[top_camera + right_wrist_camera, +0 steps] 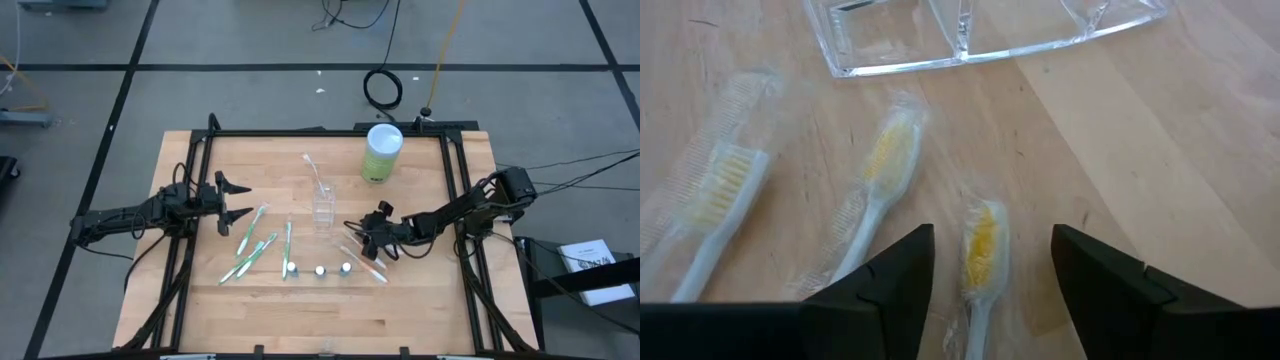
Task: Pick & Place toothbrushing station
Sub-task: Put the orange toothbrush with the other orange toothbrush in the transparent organizer
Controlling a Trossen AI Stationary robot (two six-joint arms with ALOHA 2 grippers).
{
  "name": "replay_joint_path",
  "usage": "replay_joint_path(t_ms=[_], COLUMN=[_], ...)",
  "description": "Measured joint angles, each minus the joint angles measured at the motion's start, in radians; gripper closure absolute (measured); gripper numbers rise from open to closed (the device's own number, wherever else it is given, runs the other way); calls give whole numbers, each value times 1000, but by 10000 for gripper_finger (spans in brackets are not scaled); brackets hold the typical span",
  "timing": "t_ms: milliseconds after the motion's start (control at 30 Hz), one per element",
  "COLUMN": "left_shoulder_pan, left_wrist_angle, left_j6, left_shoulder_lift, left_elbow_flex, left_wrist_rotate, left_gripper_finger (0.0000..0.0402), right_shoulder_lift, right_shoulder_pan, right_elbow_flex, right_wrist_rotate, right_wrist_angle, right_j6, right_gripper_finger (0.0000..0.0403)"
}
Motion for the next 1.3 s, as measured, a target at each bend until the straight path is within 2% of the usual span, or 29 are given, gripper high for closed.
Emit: replay_joint_path(t_ms=[733,1067,1300], left_shoulder_pan=[0,0,0], left_wrist_angle=[0,0,0], left_j6=[0,0,0], left_shoulder_lift=[0,0,0], left_elbow_flex=[0,0,0], left_wrist_rotate=[1,1,2], left_gripper_finger=[117,117,117], right_shoulder_lift=[0,0,-29], right_shoulder_pan=[0,0,-1], right_elbow_flex=[0,-1,-5], right_wrist_rotate=[-5,-4,-3], right_wrist_angle=[-22,-22,-26], right_j6=[-1,-1,-26], right_gripper_finger=[313,340,341])
